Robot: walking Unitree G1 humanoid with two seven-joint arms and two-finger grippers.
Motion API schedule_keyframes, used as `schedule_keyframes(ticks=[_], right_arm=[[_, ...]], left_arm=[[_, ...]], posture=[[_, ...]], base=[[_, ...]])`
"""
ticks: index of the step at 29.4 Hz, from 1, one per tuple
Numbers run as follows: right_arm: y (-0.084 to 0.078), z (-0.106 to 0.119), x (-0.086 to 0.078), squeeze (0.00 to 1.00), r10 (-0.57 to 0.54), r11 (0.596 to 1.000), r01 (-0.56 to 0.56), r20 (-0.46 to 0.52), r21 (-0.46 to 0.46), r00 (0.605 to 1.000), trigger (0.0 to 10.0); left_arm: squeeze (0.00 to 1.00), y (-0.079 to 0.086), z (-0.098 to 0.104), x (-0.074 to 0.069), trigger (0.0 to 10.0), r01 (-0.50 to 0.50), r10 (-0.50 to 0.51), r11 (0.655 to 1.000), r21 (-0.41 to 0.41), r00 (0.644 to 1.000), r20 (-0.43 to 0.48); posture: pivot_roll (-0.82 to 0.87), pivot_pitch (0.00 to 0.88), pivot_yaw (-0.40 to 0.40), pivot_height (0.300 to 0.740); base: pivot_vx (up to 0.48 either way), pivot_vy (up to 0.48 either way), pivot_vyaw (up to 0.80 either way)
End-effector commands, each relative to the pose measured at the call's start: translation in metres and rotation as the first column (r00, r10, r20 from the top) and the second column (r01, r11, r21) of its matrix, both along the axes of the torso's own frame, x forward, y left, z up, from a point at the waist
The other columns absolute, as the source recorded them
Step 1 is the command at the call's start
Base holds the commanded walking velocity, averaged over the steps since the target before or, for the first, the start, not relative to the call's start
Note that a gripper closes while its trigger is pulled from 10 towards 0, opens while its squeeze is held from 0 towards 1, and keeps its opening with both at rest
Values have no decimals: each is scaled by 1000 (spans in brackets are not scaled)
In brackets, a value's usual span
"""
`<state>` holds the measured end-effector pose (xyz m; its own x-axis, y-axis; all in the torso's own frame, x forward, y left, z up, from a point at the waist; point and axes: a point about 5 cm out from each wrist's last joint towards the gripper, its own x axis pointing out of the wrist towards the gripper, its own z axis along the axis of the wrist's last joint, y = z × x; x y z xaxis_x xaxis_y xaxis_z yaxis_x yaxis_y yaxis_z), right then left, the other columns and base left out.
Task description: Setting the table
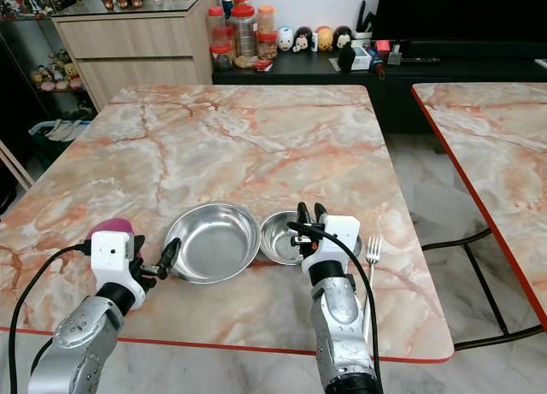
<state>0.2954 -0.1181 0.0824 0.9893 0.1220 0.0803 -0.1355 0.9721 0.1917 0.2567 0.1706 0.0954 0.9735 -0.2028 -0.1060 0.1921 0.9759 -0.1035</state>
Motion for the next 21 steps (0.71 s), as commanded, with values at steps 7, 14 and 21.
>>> schedule_keyframes(ticks=[7, 14, 21], right_arm=[[4, 0, 1, 0, 12, 1000, -12, -9, 1, 1000, 10000], [5, -2, 0, 0, 17, 1000, -17, -11, -1, 1000, 10000], [5, -2, 1, 0, 18, 1000, -18, -10, -3, 1000, 10000]], left_arm=[[0, -1, 7, 1, 10000, 34, -33, 999, -12, 999, 5], [0, -4, 5, 4, 10000, 34, -35, 999, -8, 999, -17], [0, -5, 2, 8, 10000, 13, -14, 1000, -8, 999, -37]], posture=[[29, 0, 38, 740], [22, 0, 42, 740], [16, 0, 45, 740]], base=[[0, 0, 0], [0, 0, 0], [0, 0, 0]])
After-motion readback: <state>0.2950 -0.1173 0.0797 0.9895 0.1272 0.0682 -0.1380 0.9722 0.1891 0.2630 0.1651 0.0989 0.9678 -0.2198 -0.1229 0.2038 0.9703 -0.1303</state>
